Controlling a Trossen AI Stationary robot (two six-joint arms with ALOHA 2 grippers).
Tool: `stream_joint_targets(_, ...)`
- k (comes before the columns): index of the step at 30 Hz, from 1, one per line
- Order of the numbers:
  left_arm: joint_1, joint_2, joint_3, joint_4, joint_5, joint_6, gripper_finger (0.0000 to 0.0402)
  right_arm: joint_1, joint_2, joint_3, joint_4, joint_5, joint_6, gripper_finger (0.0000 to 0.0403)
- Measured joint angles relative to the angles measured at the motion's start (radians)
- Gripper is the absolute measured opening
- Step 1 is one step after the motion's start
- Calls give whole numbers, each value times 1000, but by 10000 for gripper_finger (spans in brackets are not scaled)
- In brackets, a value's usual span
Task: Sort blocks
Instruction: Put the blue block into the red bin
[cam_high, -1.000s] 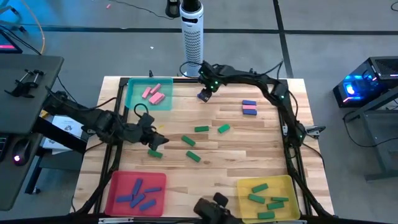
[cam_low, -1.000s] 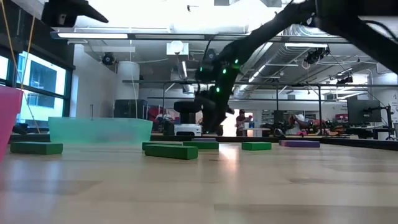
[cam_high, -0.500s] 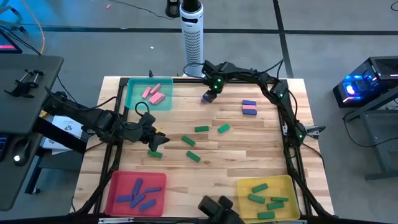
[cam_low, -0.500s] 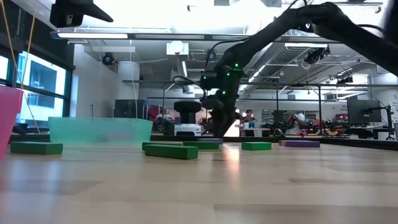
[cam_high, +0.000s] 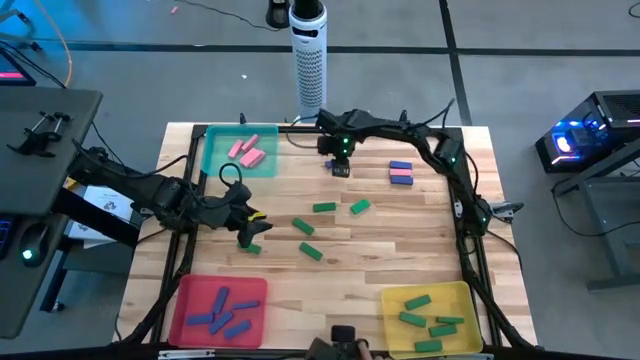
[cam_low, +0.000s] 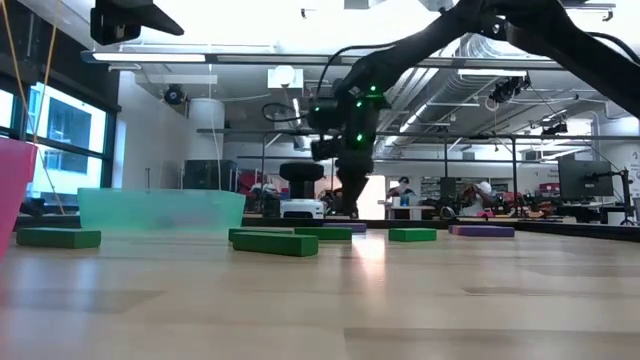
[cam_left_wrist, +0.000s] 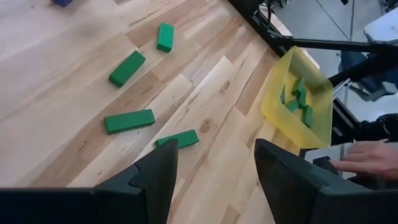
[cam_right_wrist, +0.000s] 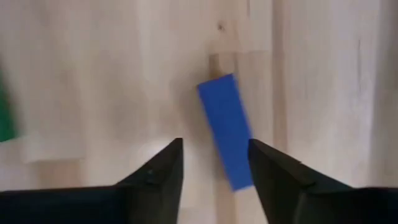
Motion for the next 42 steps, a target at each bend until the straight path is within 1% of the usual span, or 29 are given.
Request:
stream_joint_targets(3,0,0,0,0,0,3,199,15,26,0,58,74,-18,213)
stream_joint_targets(5,0,0,0,0,1,2,199,18,41,0,66,81,-34,238)
stream_joint_targets(7,0,0,0,2,1,1,199,18,60,0,50,87,-42,249)
stream_joint_targets(9,0,0,0,2,1,1,199,18,71,1,34,92,-35,243)
stream_joint_targets(11,0,0,0,3,1,0,199,17,78,4,13,85,-32,217)
stream_joint_targets(12,0,0,0,3,1,0,199,16,80,5,4,79,-31,195)
stream_joint_targets(14,0,0,0,3,1,0,199,19,81,5,-9,64,-4,139)
stream_joint_targets(16,0,0,0,4,1,-2,199,24,77,5,-15,52,51,71)
stream_joint_targets(17,0,0,0,6,1,-10,199,23,72,5,-20,34,83,45)
stream_joint_targets(20,7,0,-1,48,2,-18,199,24,40,-6,-69,-51,149,42)
stream_joint_targets(22,14,0,-1,107,1,12,199,46,-10,-7,-43,-104,169,42)
stream_joint_targets(24,28,0,-1,176,-7,71,199,70,-103,-6,-33,-127,169,42)
stream_joint_targets(28,72,0,-1,320,-58,224,199,113,-274,0,23,-219,137,42)
stream_joint_targets(32,125,0,-1,481,-140,430,199,158,-421,-2,83,-286,148,42)
stream_joint_targets(35,173,0,-1,631,-174,604,199,192,-523,1,128,-299,185,42)
stream_joint_targets(38,232,10,-1,776,-161,767,202,231,-581,-1,188,-303,209,42)
stream_joint_targets(40,274,28,-1,851,-100,839,212,260,-609,-1,254,-326,242,42)
stream_joint_targets(42,313,58,-1,918,-15,880,225,285,-630,0,318,-337,283,42)
